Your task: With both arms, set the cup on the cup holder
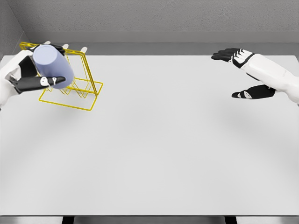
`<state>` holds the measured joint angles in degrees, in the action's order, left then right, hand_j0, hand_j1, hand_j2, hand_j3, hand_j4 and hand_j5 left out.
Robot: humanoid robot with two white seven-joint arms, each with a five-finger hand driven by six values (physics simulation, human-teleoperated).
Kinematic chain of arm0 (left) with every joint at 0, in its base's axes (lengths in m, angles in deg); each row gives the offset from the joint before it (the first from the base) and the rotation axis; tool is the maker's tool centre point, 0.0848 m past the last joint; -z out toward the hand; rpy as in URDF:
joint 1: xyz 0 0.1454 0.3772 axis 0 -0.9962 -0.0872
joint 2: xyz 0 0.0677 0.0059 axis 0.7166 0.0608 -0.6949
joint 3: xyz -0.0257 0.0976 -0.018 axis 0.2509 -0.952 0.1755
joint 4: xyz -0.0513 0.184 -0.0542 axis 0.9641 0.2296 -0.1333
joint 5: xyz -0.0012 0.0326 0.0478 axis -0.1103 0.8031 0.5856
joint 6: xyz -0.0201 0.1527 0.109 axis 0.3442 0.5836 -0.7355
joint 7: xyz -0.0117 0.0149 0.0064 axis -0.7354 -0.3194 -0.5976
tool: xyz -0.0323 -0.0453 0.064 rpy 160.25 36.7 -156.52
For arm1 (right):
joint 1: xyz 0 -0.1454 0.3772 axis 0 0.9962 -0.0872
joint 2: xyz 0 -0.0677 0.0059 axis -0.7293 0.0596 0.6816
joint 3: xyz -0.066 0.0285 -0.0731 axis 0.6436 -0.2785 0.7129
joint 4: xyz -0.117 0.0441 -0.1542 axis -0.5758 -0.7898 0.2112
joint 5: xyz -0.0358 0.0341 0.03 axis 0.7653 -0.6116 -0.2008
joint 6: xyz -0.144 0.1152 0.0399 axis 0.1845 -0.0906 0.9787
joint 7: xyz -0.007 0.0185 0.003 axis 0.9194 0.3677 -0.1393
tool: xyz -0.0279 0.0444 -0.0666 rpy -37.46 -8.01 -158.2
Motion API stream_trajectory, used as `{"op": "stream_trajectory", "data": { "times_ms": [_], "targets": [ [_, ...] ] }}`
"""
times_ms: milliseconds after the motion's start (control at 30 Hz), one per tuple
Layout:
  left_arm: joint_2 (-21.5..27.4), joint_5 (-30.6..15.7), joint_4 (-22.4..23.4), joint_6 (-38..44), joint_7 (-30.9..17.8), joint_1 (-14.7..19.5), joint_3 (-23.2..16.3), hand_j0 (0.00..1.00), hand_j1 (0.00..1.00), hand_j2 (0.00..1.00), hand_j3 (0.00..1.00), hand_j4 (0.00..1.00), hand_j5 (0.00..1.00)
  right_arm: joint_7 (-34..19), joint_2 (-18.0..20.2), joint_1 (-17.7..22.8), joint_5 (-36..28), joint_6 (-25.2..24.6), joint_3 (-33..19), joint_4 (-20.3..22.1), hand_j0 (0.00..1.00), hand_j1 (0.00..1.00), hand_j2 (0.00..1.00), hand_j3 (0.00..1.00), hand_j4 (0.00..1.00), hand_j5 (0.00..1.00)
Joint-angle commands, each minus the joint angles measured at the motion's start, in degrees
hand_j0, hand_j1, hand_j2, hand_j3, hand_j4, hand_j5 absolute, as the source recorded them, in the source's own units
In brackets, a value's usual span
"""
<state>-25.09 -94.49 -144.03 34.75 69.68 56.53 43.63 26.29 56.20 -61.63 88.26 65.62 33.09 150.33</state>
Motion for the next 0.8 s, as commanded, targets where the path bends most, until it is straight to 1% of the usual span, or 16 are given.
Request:
{"op": "stream_trajectory", "data": {
  "times_ms": [0, 167, 400, 567, 600, 633, 733, 767],
  "targets": [
    [-0.1, -0.2, 0.8, 0.0, 0.0, 0.0, 0.0, 0.69, 0.69, 0.69, 0.69, 0.69, 0.69, 0.0, 0.0, 0.0, -0.4, -0.2, 0.0, -0.1, 1.00, 1.00, 1.00, 1.00, 1.00, 1.00],
    [-0.9, -0.2, 0.8, 0.0, 0.0, 0.1, -0.1, 0.69, 0.69, 0.69, 0.69, 0.69, 0.69, 0.0, 0.0, 0.0, -0.4, -0.2, 0.0, 0.0, 1.00, 1.00, 1.00, 1.00, 1.00, 1.00],
    [-2.4, -0.1, 1.4, 0.2, 0.0, 1.3, -0.6, 0.69, 0.69, 0.69, 0.69, 0.69, 0.69, 0.0, 0.1, 0.0, -0.4, -0.2, 0.0, -0.1, 1.00, 1.00, 1.00, 1.00, 1.00, 1.00],
    [-2.6, -0.1, 2.2, 0.2, 0.0, 1.8, -0.9, 0.69, 0.69, 0.69, 0.69, 0.69, 0.69, 0.0, 0.1, 0.0, -0.4, -0.2, 0.0, -0.1, 1.00, 1.00, 1.00, 1.00, 1.00, 1.00],
    [-2.6, 0.0, 2.2, 0.2, 0.0, 1.8, -0.9, 0.73, 0.73, 0.73, 0.73, 0.73, 0.73, 0.0, 0.1, 0.0, -0.4, -0.2, 0.0, -0.1, 1.00, 1.00, 1.00, 1.00, 1.00, 1.00],
    [-2.6, 0.0, 2.2, 0.3, 0.0, 1.8, -1.0, 0.79, 0.79, 0.79, 0.79, 0.79, 0.79, 0.0, 0.1, 0.0, -0.4, -0.2, 0.0, -0.1, 1.00, 1.00, 1.00, 1.00, 1.00, 1.00],
    [-2.6, 0.2, 2.3, 0.4, -0.1, 1.9, -1.1, 0.90, 0.90, 0.90, 0.90, 0.90, 0.90, 0.0, 0.1, 0.0, -0.4, -0.2, 0.0, -0.1, 1.00, 1.00, 1.00, 1.00, 1.00, 1.00],
    [-2.6, 0.2, 2.2, 0.4, -0.1, 2.0, -1.1, 0.90, 0.90, 0.90, 0.90, 0.90, 0.90, 0.0, 0.1, 0.0, -0.4, -0.2, 0.0, -0.1, 1.00, 1.00, 1.00, 1.00, 1.00, 1.00]
  ]
}}
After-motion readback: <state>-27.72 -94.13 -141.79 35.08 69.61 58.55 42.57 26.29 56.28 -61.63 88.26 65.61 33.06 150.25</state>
